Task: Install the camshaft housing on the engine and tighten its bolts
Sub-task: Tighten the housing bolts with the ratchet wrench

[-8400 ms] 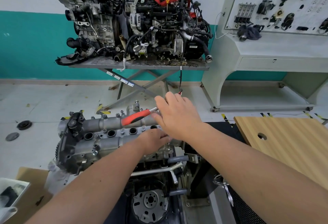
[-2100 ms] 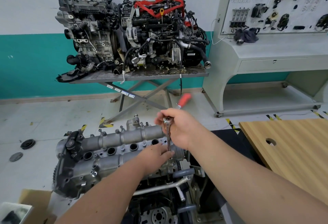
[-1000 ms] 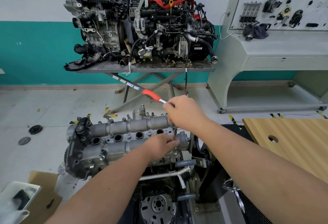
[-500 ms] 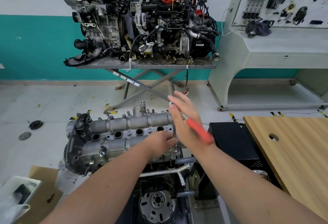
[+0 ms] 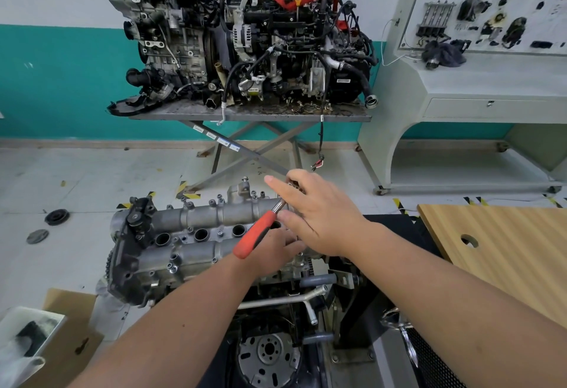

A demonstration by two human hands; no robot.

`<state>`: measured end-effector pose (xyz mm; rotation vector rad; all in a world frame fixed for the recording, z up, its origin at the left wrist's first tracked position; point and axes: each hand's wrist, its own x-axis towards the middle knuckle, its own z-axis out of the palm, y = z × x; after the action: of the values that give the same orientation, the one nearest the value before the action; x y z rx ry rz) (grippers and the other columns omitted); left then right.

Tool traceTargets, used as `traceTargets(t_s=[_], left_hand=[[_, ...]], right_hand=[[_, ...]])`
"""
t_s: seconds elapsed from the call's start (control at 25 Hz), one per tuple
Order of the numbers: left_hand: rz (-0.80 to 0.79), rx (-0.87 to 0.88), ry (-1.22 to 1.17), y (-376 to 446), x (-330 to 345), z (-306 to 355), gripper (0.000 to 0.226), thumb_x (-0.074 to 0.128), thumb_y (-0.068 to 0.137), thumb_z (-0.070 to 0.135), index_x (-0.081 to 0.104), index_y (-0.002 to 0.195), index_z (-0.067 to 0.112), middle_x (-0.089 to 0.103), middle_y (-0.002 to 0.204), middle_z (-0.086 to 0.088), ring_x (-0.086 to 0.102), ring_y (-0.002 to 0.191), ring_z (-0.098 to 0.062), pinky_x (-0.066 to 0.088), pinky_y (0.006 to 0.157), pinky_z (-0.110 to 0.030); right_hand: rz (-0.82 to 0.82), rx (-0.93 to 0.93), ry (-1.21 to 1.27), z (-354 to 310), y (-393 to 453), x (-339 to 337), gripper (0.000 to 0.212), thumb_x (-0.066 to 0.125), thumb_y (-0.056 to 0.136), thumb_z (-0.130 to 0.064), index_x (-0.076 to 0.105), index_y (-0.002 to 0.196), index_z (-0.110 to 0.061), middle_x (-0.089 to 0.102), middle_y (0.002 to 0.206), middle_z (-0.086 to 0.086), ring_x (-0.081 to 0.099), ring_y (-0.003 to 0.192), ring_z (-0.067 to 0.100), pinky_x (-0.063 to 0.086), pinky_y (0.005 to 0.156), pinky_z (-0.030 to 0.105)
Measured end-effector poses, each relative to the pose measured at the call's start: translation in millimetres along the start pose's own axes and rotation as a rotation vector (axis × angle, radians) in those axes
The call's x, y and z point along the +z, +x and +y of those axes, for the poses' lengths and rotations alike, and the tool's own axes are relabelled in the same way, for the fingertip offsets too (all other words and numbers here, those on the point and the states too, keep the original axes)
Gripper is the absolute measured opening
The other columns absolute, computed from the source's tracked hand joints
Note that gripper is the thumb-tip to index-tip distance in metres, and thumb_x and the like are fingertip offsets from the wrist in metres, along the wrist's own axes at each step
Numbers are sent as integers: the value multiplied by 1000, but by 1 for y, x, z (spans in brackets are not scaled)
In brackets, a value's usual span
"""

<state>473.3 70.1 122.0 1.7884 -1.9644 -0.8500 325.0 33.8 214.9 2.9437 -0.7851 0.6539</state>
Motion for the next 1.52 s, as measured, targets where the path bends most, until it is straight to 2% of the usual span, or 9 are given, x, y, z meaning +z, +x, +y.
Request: traceTargets(t_s=[0.12,0.24,0.44,0.6,0.76,1.04,1.2,1.32,1.52], left_hand=[[-76,-127,-26,4,1,-5,38,47,99,51,59,80,21,55,69,8,51,61,-9,40,61,-30],[-85,-127,-33,6,3,-7,44,45,100,53,56,82,14,65,93,-7,61,94,-24,35,65,-30],[-117,-69,16,5,2,-6,38,43,104,47,55,78,21,60,131,-2,34,144,-20,32,112,-46],[-78,-52,15,5,3,-6,39,42,103,48,63,97,15,58,104,-6,56,104,-25,44,97,-49],[-75,-24,23,5,2,-4,36,44,104,43,65,105,14,57,101,-6,55,98,-23,44,95,-46],[-79,-54,-14,4,3,-6,36,41,104,44,65,94,19,58,92,2,56,91,-19,45,87,-38],[-1,-39,-256,5,6,-7,22,44,106,19,61,118,18,67,110,-1,63,108,-10,49,96,-27],[-50,-47,-95,6,6,-8,21,46,103,43,59,92,31,61,73,13,57,63,2,48,64,-22],[-50,-25,-18,8,5,-8,36,41,104,43,62,116,16,64,110,-2,58,106,-22,48,87,-38]], right_hand=[[-2,35,-46,-5,7,-8,45,37,103,-40,54,141,-22,54,113,8,52,90,26,48,70,41],[-53,185,-78,-18,23,-14,28,40,104,-39,64,105,-25,54,89,-3,54,81,24,46,65,37],[-227,795,707,-26,47,-28,21,53,92,-21,56,73,-11,72,70,11,60,65,25,47,65,40],[148,1088,1645,-30,37,-18,10,49,99,-10,53,91,-7,70,70,7,67,67,21,51,60,27],[447,960,1862,-28,20,5,28,56,96,-7,51,70,-15,64,77,4,54,83,22,43,69,29],[475,436,818,-18,2,25,30,49,99,-34,62,122,-48,50,143,-19,47,130,1,43,108,27],[447,17,97,-7,8,28,42,54,76,8,73,112,-5,69,116,12,63,103,35,54,82,45],[273,43,-115,-6,13,12,41,41,84,-14,66,115,-6,63,96,11,59,86,33,51,71,44],[-101,-18,-152,-6,13,-7,57,24,102,-49,37,150,-23,50,109,4,47,92,22,41,81,39]])
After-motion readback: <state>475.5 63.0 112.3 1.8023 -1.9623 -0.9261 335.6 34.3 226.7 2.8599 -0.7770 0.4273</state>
